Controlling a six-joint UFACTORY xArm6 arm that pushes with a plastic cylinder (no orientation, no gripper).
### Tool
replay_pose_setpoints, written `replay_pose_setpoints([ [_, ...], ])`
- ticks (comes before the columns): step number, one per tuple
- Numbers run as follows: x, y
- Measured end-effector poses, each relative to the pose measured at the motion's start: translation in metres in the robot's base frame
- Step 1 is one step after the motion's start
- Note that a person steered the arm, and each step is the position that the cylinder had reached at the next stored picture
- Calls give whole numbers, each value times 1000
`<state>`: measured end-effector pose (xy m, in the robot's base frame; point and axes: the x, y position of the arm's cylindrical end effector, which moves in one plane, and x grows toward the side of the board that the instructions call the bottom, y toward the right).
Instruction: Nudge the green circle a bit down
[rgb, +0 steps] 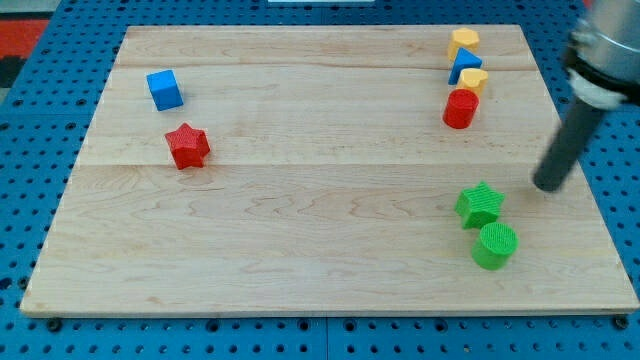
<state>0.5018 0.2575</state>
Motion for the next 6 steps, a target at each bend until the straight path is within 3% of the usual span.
replay_pose_setpoints([
  [1, 6, -31],
  [2, -6, -110],
  [4, 29, -95],
  [5, 35, -163],
  [6, 14, -176],
])
